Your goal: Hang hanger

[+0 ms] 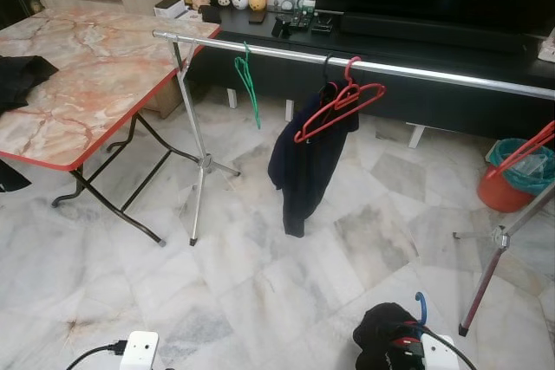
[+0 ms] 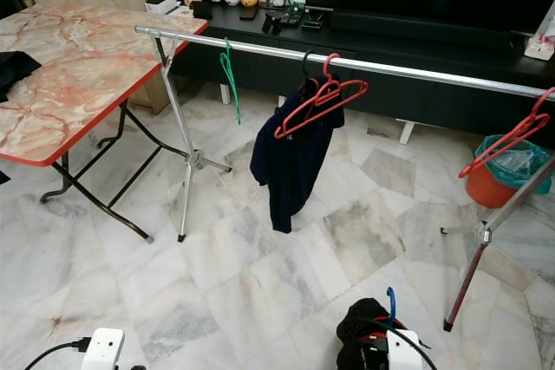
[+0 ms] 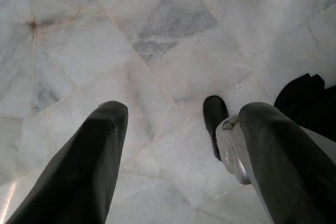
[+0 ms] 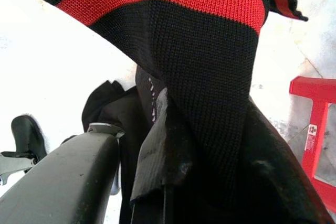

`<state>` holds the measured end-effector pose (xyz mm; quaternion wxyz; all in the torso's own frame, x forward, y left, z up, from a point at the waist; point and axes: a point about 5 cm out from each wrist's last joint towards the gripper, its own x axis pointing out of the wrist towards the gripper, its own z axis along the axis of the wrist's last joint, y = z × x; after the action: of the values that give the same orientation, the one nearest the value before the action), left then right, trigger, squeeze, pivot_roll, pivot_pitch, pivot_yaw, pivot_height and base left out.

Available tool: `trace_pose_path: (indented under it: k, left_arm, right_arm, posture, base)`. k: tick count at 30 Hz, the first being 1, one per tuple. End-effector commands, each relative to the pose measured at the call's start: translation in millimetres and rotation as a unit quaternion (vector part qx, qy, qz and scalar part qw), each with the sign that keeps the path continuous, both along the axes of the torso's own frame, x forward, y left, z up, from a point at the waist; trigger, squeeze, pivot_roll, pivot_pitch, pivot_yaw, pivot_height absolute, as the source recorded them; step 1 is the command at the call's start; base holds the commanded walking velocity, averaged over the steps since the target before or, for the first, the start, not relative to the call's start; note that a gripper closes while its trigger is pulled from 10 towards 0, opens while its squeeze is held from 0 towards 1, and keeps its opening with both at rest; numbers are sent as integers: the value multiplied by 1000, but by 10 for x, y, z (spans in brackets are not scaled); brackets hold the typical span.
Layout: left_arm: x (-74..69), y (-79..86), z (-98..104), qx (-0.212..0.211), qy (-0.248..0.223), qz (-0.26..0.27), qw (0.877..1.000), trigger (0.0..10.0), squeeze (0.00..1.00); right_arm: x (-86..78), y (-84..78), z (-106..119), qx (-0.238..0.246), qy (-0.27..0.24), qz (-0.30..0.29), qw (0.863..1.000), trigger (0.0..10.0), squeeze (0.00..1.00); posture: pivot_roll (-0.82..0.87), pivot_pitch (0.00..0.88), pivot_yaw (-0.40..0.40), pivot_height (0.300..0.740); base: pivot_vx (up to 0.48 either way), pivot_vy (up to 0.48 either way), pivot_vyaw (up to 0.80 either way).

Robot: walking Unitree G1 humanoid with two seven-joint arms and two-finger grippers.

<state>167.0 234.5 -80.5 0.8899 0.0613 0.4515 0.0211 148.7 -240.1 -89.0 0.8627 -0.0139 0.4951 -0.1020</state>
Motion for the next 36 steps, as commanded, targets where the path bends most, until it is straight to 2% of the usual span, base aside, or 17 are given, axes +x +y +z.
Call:
trace_pose_path:
  k: [1, 21, 25, 36]
  left_arm:
    - [-31, -3, -20, 0, 13, 3, 1000, 10000, 0]
    - [-31, -3, -20, 0, 13, 3, 1000, 10000, 0]
    - [-24, 17, -11, 3, 12, -5, 1000, 10000, 0]
    - [-24, 21, -10, 4, 12, -3, 1000, 10000, 0]
  right_arm:
    - [-25, -3, -10, -2, 5, -2, 1000, 10000, 0]
    - [-25, -3, -10, -2, 5, -2, 1000, 10000, 0]
    - [-103, 45, -51, 11, 15, -8, 1000, 10000, 0]
    - [-82, 40, -42, 11, 12, -8, 1000, 10000, 0]
  posture:
    - [-4, 0, -27, 740]
    - [-4, 0, -27, 740]
    - [1, 0, -20, 740]
    - [3, 0, -21, 740]
  base:
    - [0, 0, 0]
    - [0, 0, 0]
    - [0, 0, 0]
    - [0, 0, 0]
